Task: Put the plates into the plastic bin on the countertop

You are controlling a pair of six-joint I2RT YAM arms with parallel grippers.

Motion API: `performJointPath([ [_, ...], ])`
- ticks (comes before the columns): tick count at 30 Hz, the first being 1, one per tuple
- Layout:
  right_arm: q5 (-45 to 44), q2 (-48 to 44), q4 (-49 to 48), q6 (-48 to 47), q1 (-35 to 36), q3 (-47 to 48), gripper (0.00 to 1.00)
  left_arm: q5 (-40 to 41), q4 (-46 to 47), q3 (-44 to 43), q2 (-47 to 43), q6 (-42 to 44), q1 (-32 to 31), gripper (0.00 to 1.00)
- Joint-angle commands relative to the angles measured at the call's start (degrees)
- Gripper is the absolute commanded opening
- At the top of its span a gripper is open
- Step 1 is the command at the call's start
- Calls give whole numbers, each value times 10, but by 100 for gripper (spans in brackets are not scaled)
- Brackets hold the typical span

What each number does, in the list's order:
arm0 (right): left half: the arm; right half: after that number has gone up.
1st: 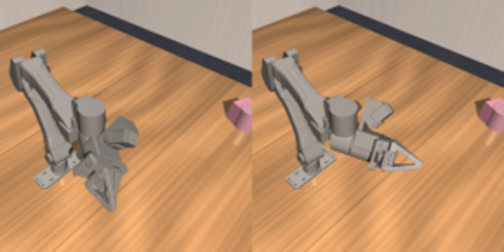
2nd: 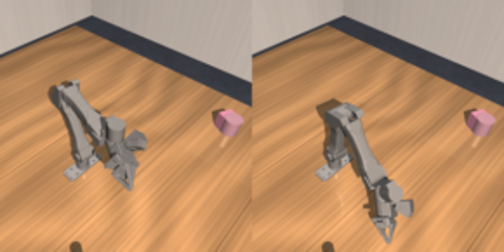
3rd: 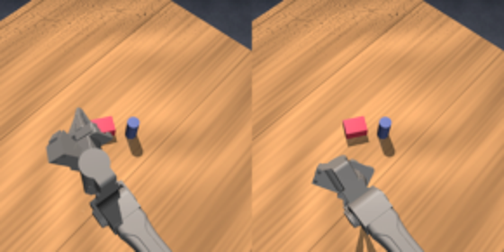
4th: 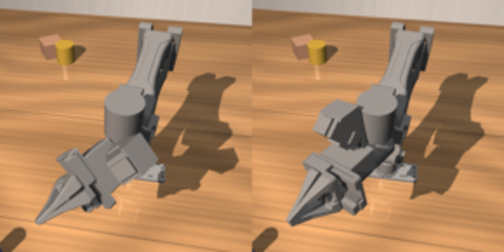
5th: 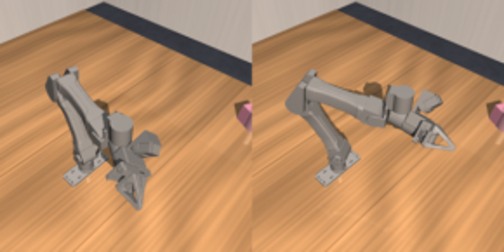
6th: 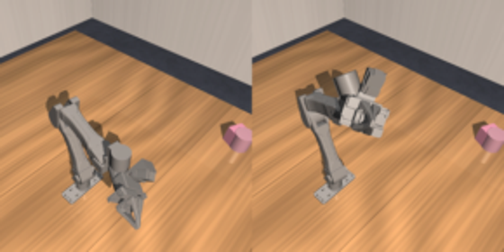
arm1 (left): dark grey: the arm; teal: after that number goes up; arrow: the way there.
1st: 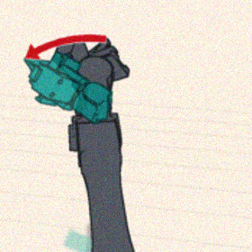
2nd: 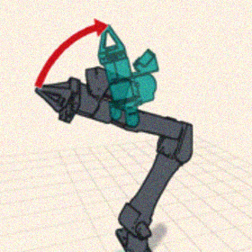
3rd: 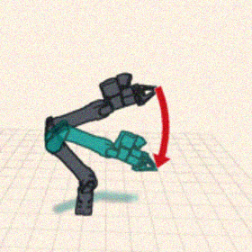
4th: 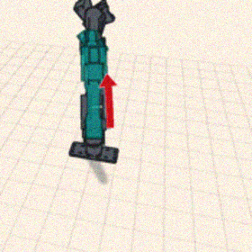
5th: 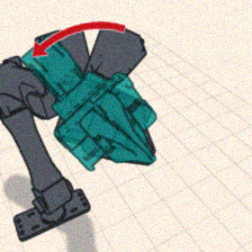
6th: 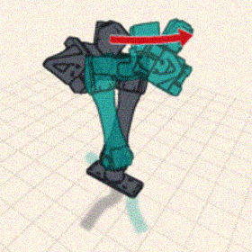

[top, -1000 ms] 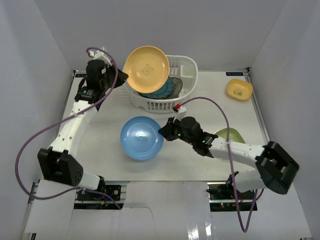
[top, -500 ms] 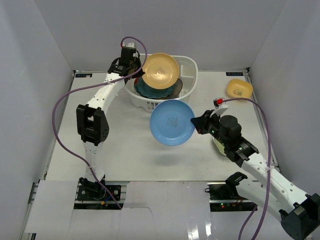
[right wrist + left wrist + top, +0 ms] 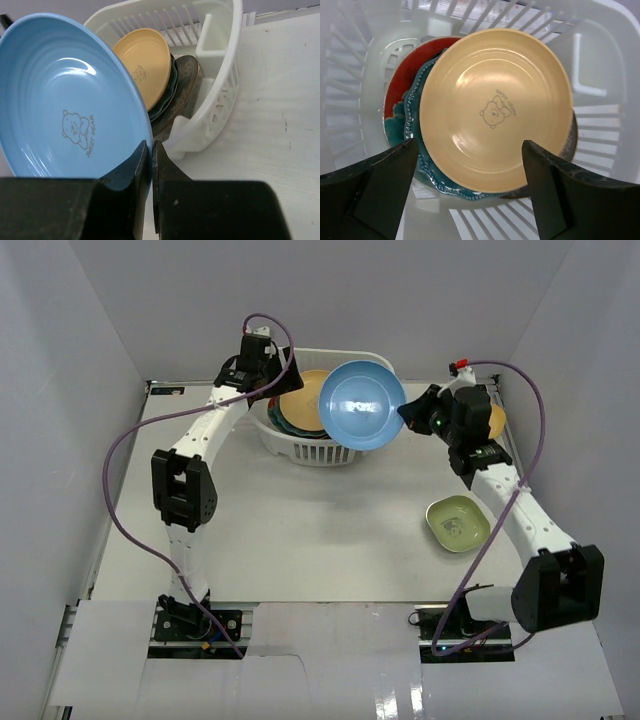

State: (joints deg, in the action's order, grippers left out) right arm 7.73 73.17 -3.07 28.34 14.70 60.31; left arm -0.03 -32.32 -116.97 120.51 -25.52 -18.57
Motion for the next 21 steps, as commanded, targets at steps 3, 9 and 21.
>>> performJointPath([
  [3, 22, 119, -20, 17, -3, 130, 8, -62, 77, 117, -217, -22, -2, 98],
  [9, -11, 255, 36, 3, 18, 282, 8, -81, 193, 454, -527, -46, -9, 98],
  [21, -36, 421, 149, -1, 76, 494, 58, -224, 186, 787, -730, -117, -67, 98],
])
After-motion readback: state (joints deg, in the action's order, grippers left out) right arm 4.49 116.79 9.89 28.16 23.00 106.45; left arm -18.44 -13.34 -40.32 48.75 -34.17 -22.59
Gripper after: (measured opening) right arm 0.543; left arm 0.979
